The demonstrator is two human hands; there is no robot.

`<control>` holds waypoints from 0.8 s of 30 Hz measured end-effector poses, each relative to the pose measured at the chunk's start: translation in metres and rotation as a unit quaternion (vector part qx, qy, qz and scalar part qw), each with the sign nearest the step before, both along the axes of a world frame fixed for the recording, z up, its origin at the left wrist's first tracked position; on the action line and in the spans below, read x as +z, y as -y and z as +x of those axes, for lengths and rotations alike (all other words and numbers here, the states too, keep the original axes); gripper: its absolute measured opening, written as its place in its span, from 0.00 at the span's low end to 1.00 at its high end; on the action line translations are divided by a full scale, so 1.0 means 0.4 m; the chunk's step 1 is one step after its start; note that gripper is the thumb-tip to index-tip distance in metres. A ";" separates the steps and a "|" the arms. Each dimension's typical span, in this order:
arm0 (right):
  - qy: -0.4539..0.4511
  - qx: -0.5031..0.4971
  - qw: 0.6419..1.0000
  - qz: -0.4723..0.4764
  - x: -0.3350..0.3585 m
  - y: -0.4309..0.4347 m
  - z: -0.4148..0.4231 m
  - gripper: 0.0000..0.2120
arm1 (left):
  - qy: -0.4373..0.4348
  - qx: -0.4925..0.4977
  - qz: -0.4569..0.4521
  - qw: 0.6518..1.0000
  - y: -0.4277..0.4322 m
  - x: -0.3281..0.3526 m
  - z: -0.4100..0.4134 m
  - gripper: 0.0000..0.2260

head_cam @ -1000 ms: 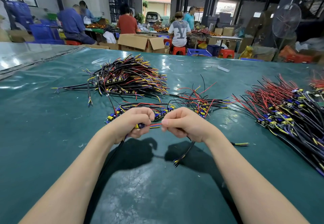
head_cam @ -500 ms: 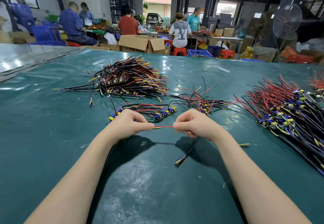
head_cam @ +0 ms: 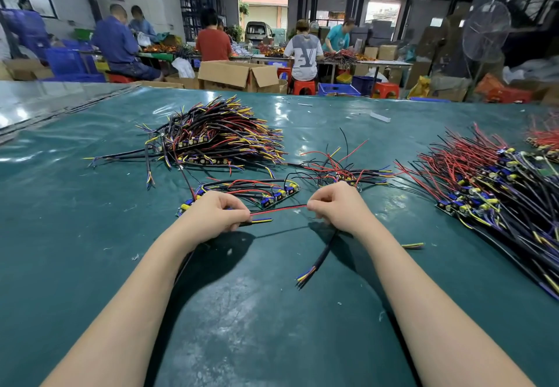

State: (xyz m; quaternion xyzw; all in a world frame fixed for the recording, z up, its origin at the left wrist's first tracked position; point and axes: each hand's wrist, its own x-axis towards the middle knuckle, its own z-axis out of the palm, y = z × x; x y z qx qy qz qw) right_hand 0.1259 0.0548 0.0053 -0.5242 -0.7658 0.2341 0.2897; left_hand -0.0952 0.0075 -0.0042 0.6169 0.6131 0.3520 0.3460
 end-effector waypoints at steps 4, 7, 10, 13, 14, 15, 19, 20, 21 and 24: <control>0.103 -0.029 0.993 0.050 -0.009 -0.001 -0.008 0.06 | -0.066 0.023 0.038 0.997 -0.001 -0.008 0.003 0.09; 0.109 -0.069 0.989 0.078 -0.010 -0.004 -0.010 0.07 | -0.032 0.012 0.023 0.999 0.001 -0.008 0.006 0.08; -0.038 -0.060 0.997 -0.017 -0.003 -0.007 0.006 0.13 | 0.040 0.001 -0.017 0.999 0.004 -0.004 -0.001 0.08; -0.329 0.038 0.928 -0.169 0.000 -0.006 0.026 0.13 | 0.159 -0.018 -0.040 0.986 0.008 0.009 -0.010 0.08; -0.378 0.065 0.904 -0.191 0.001 -0.006 0.029 0.13 | 0.195 -0.026 -0.047 0.979 0.010 0.013 -0.014 0.08; -0.413 0.090 0.883 -0.204 0.004 -0.004 0.028 0.12 | 0.223 -0.037 -0.054 0.973 0.012 0.017 -0.016 0.07; -0.488 0.203 0.811 -0.252 0.009 0.008 0.025 0.07 | 0.256 -0.086 -0.084 0.959 0.022 0.027 -0.011 0.03; -0.497 0.231 0.794 -0.263 0.009 0.012 0.023 0.07 | 0.255 -0.092 -0.088 0.959 0.023 0.027 -0.012 0.04; -0.506 0.249 0.780 -0.273 0.007 0.014 0.021 0.08 | 0.258 -0.092 -0.091 0.958 0.024 0.027 -0.014 0.07; -0.500 0.229 0.787 -0.280 0.003 0.012 0.020 0.06 | 0.276 -0.084 -0.092 0.953 0.025 0.025 -0.022 0.02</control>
